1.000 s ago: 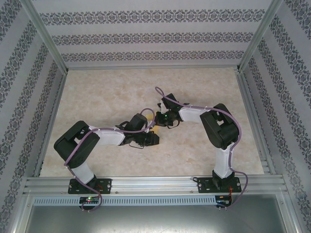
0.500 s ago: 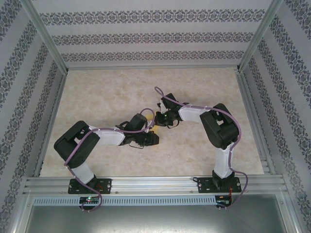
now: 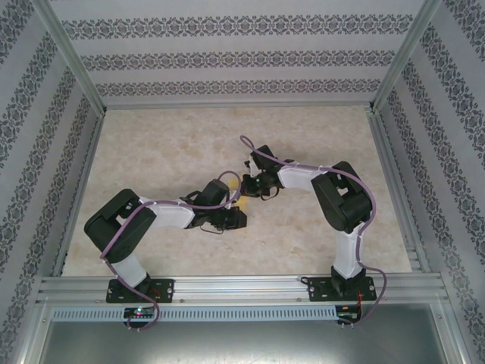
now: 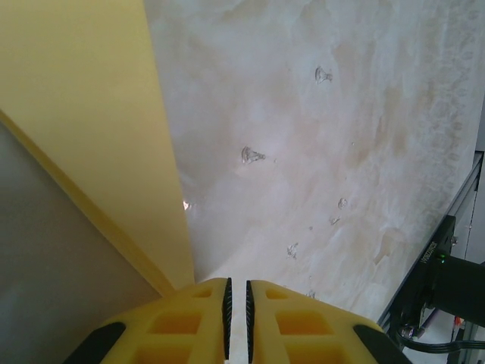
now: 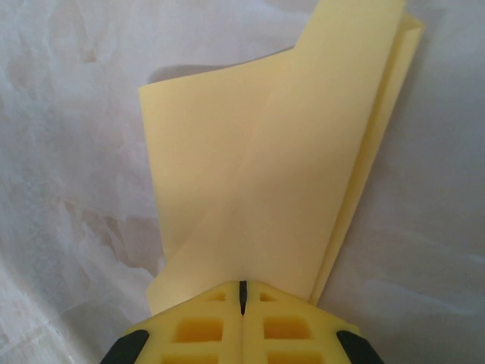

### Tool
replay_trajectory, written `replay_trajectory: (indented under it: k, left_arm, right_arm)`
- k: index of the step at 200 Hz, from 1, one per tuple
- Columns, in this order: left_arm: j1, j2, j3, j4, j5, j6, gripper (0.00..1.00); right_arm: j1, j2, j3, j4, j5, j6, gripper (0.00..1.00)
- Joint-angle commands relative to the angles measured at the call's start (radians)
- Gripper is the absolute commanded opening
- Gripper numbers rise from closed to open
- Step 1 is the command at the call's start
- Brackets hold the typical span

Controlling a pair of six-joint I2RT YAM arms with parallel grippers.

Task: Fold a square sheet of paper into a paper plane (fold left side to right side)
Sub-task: Fold the wing for the fifth time at the center of the table.

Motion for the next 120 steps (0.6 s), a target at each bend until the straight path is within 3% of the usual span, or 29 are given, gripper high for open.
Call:
replay_trajectory:
  k: [1,120]
  left_arm:
    - [-0.013,0.019,-0.016,0.002,-0.013,-0.011,0.17]
    - [-0.014,-0.01,-0.056,-0.011,-0.024,-0.019,0.16]
  right_arm:
    - [0.012,0.04,0.002,-0.076,0.061,-0.019,0.0]
    - [0.012,0.055,0.02,-0.101,0.067,-0.029,0.0]
